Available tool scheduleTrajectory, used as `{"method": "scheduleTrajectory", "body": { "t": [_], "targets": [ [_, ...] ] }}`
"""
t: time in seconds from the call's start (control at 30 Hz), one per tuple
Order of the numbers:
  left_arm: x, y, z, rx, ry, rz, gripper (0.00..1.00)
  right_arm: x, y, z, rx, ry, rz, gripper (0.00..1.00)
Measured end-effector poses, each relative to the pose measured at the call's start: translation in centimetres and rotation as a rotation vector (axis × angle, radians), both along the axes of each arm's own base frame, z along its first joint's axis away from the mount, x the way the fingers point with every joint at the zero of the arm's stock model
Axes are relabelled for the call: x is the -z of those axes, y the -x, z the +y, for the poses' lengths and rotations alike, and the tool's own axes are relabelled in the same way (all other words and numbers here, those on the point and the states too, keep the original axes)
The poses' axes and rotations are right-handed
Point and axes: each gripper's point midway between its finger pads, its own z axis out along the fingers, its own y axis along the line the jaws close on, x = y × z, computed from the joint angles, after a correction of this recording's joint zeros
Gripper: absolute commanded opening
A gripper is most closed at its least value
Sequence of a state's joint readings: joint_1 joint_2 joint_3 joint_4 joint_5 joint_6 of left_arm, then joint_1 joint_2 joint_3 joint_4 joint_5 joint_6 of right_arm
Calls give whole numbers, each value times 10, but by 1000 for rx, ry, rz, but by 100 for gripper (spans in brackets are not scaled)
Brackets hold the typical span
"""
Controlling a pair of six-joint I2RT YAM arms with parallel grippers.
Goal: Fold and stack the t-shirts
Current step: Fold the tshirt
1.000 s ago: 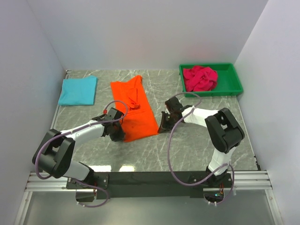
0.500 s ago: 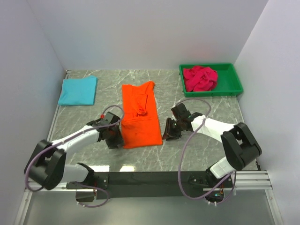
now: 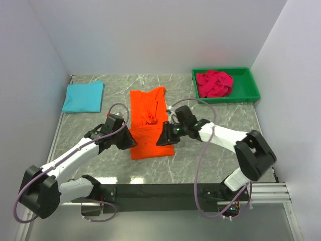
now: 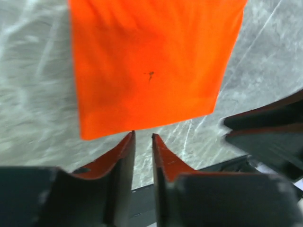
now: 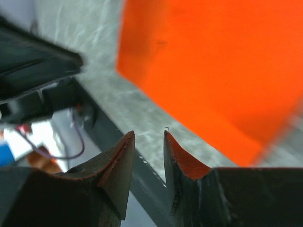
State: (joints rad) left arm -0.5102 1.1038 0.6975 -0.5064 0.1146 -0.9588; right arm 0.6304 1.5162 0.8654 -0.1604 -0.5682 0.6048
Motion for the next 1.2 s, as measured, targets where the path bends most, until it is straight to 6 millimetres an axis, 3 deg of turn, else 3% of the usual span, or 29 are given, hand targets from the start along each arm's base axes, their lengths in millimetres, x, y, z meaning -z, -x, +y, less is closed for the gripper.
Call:
{"method": "scheduleTrajectory", "body": {
  "t": [0.2, 0.37, 0.43, 0.5, 0.7, 0.97, 1.2],
  "targets": [
    [38, 9, -11, 51, 18, 94, 13, 18, 20, 51, -198, -63, 54, 36],
    [80, 30, 3, 41, -48, 214, 11, 58, 26, 59, -233, -28, 166, 36],
    [83, 32, 2, 34, -31, 233, 10, 71, 27, 58, -230, -9, 217, 36],
    [83, 31, 3, 28, -22, 234, 10, 71, 25, 58, -227, -17, 239, 35],
    [84, 30, 4, 24, -13, 238, 10, 73, 12, 39, -166, -6, 276, 34],
    [83, 30, 3, 23, -10, 235, 9, 77, -9, -11, -50, -4, 315, 31],
    [79, 28, 9, 8, -29, 214, 13, 74, -13, -32, -21, -12, 319, 30]
  ]
}}
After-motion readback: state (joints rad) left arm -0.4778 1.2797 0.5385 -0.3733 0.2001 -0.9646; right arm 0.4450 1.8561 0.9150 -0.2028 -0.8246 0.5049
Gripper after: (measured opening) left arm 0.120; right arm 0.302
